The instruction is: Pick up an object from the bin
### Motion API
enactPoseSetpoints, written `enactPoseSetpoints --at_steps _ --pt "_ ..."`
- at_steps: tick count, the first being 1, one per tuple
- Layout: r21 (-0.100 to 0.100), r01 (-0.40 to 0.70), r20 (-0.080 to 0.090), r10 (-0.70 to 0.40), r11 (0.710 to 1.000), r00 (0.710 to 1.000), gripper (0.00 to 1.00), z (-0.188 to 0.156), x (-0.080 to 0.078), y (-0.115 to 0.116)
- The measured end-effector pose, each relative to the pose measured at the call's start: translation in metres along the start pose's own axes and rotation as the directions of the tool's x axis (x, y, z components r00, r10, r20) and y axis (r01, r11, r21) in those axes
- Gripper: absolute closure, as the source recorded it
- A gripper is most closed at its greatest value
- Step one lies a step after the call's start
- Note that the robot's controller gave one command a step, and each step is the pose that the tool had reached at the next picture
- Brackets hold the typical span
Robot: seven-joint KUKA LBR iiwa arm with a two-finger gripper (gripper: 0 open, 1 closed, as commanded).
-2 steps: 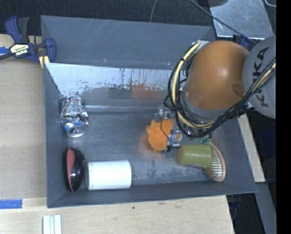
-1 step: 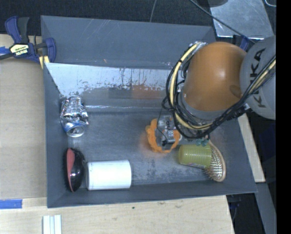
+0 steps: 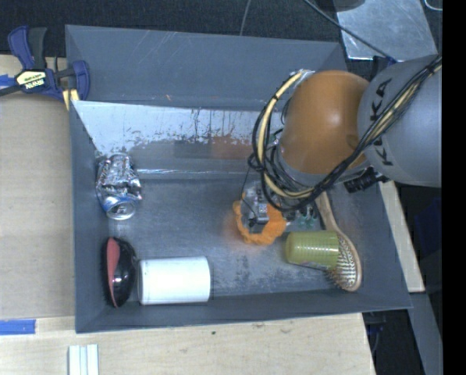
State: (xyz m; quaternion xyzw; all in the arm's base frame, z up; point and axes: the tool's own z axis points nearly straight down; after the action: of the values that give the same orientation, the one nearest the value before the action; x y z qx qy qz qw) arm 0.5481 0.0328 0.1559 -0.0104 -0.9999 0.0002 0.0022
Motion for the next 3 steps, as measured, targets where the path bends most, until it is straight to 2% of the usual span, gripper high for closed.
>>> enactPoseSetpoints --at_steps 1,2,3 --pt "-0.001 -0.001 0.003 0.001 1.0 1.0 0.0 -0.002 0.0 0.0" --pt "0.003 0.068 0.006 -0.068 0.998 0.998 0.0 0.044 -0.037 -0.068" --pt "0.0 0.071 0.01 -0.071 0.997 0.997 1.0 0.041 -0.038 -0.063"
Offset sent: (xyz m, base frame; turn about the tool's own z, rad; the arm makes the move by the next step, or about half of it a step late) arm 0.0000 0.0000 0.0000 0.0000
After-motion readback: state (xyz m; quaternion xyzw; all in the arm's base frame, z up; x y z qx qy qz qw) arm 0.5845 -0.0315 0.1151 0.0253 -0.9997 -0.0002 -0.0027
